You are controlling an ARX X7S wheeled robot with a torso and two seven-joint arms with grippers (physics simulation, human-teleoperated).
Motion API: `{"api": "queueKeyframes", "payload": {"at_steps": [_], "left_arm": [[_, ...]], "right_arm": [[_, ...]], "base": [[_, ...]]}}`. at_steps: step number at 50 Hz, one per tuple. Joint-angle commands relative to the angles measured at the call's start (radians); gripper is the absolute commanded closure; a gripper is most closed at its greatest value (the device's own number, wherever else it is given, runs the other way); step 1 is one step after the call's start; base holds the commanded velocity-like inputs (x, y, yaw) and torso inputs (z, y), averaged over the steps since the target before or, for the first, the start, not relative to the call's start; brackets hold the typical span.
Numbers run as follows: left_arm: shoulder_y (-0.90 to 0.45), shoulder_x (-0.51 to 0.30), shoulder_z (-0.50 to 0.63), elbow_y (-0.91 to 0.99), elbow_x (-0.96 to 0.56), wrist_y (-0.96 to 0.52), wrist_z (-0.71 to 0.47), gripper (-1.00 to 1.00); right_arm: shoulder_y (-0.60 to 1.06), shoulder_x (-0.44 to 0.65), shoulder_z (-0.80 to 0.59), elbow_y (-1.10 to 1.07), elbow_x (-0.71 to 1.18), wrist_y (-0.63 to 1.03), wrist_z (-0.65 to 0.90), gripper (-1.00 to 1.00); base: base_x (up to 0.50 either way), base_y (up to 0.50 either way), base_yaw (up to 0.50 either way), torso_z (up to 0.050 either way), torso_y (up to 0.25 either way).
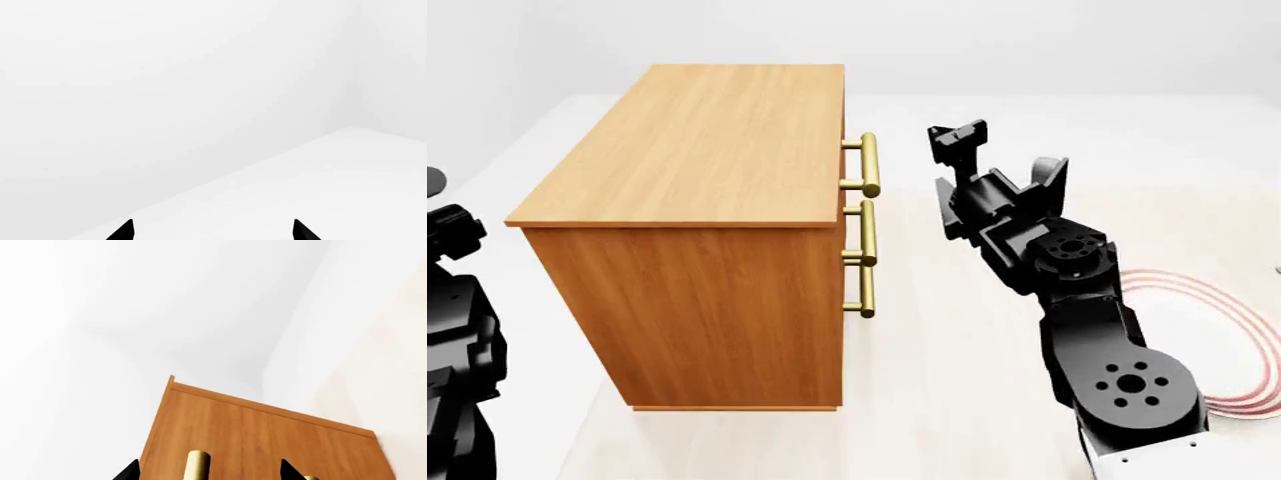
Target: Open the top drawer of the cabinet and put the bowl in it.
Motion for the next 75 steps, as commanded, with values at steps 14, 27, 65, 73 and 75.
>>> {"api": "queueKeyframes", "payload": {"at_steps": [14,27,65,73,75], "left_arm": [[0.001,0.001,0.003,0.000,0.001,0.002,-0.001,-1.00],[0.000,0.000,0.006,0.000,0.001,0.003,-0.002,-1.00],[0.001,-0.002,0.003,0.000,0.000,0.003,0.002,-1.00],[0.010,-0.003,-0.001,0.000,-0.001,0.010,0.005,-1.00],[0.012,-0.004,-0.002,0.000,-0.001,0.012,0.005,-1.00]], "right_arm": [[-0.048,-0.035,-0.304,0.000,0.275,0.029,0.018,-1.00],[-0.073,-0.035,-0.582,0.000,0.550,0.017,0.057,-1.00],[-0.084,-0.035,-1.024,0.000,0.979,0.029,0.053,-1.00],[-0.086,-0.034,-1.117,0.000,1.062,0.023,0.055,-1.00],[-0.087,-0.034,-1.127,0.000,1.068,0.021,0.056,-1.00]], "base": [[0.00,0.00,0.00,0.000,0.000],[0.00,0.00,0.00,0.000,0.000],[0.00,0.00,0.00,0.000,0.000],[0.00,0.00,0.00,0.000,0.000],[0.00,0.00,0.00,0.000,0.000]]}}
